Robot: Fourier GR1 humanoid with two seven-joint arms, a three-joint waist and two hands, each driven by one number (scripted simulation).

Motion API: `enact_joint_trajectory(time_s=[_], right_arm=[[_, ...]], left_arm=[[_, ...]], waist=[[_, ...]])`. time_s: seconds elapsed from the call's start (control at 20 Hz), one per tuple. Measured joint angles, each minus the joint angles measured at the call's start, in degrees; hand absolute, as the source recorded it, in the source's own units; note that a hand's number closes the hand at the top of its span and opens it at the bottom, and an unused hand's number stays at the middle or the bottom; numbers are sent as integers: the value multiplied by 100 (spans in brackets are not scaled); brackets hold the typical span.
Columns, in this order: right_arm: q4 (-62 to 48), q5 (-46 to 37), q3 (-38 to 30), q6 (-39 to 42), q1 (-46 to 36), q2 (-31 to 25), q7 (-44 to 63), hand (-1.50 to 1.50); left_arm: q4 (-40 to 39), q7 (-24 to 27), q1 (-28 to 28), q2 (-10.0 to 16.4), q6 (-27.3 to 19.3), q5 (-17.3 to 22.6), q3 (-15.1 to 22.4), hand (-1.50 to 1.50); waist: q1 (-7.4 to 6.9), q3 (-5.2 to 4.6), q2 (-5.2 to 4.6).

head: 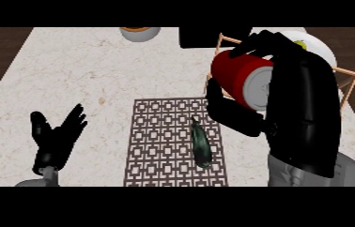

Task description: Pick the can from the placemat and place it in the tiered shelf

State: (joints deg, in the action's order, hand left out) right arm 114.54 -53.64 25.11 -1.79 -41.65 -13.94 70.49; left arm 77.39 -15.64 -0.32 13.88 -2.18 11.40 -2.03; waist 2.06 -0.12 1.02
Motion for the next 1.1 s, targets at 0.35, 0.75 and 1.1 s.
enact_joint_trajectory(time_s=[0.35, 0.75, 1.1], right_arm=[[52, 445, -1338, 755, -585, -325, -192, 150], [-606, 1288, -2585, 1451, -1163, -909, -655, 150], [-1338, 1706, -2959, 1902, -1220, -1275, -1098, 150]], left_arm=[[51, -40, -42, -45, -36, -53, 37, 0], [-1, -76, -171, -73, -20, -75, 30, 0], [-88, -14, -226, -130, -5, -142, 43, 0]], waist=[[-84, 1, -33], [-142, 5, -65], [-187, 8, -87]])
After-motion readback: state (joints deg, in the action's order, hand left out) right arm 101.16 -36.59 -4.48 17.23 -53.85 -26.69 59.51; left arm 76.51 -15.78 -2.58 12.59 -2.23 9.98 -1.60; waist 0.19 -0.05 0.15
